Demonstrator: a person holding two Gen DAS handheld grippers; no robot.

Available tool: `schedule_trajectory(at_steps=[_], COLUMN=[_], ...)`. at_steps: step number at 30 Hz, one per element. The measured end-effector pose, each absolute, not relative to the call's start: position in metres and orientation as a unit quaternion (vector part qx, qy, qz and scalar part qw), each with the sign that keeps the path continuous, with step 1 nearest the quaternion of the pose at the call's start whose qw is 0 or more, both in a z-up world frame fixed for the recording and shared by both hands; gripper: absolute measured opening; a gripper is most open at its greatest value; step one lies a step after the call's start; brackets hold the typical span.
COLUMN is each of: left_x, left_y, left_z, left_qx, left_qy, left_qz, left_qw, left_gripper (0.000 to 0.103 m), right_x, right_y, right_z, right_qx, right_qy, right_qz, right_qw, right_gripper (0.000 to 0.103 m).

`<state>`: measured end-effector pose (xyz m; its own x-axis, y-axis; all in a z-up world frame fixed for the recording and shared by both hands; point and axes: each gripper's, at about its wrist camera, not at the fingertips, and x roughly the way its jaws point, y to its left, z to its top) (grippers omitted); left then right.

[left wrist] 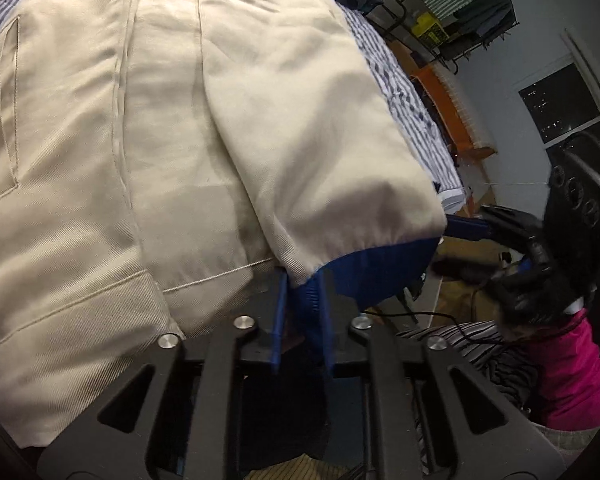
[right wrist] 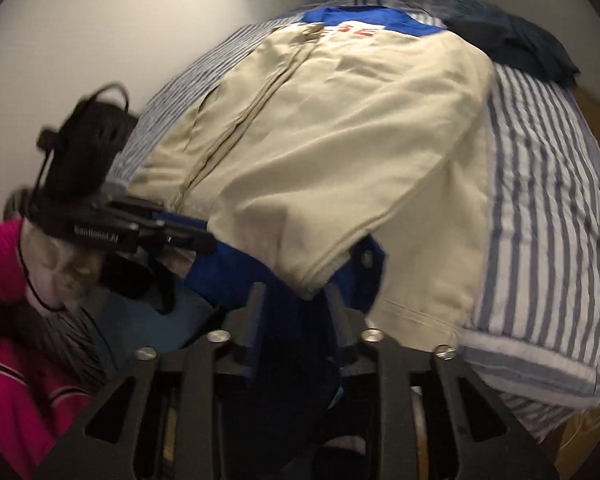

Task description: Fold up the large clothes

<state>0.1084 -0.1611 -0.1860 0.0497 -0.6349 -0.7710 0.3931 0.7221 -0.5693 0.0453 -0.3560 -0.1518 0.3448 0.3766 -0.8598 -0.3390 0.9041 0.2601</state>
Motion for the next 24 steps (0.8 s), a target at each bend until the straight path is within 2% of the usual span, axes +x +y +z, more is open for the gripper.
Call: schedule_trajectory(at_steps=[1,4,6,9,12,16,20,23,24], left_x=[0.107,0.105,0.105,0.106,0.109,0.112,0.11,0.11,0.11], left_y=[-0.159,-0.156,-0.155,-0.149,-0.135,-0.135,-0.144,-0.142,-0.141], left_z=[-0.181,-0.169,-0.164,-0.158,-0.152,-0.173,-0.196,-0.196,-0.193], left_qx=[-0.107,-0.11,-0.116,-0.14,-0.203,-0.2,-0.169,-0.177,-0.179], left_qy=[0.583,0.565,0.56,0.555,0.547,0.569,0.601,0.609,0.606], left_qz=[-0.361,-0.371,-0.376,-0.383,-0.405,-0.392,-0.363,-0.362,-0.363], left_qw=[0.72,0.729,0.729,0.725,0.704,0.695,0.691,0.683,0.685], left_gripper=[0.01,0.009,0.009,0.009,0.008,0.009,0.01,0.019,0.028], right_x=[0.047,0.053,0.057,0.064,0.061,0.048,0.049,0.048,0.048], right_y=[-0.35,-0.339,-0.341,-0.35,-0.37,-0.413,-0.438,-0.44,-0.439], right_z=[-0.156,-0.168,-0.175,-0.179,-0.158,-0.129,-0.159,-0.174,-0.175], right_qx=[0.001,-0.073,-0.069,-0.004,0.15,0.302,0.303,0.272,0.272], right_qy=[0.529,0.536,0.545,0.565,0.535,0.451,0.502,0.537,0.539], right_qz=[0.219,0.192,0.194,0.227,0.299,0.352,0.267,0.226,0.23], right_qw=[0.82,0.819,0.813,0.793,0.776,0.763,0.765,0.765,0.764], right_gripper=[0.045,0.045,0.045,0.004,0.004,0.004,0.008,0.008,0.008])
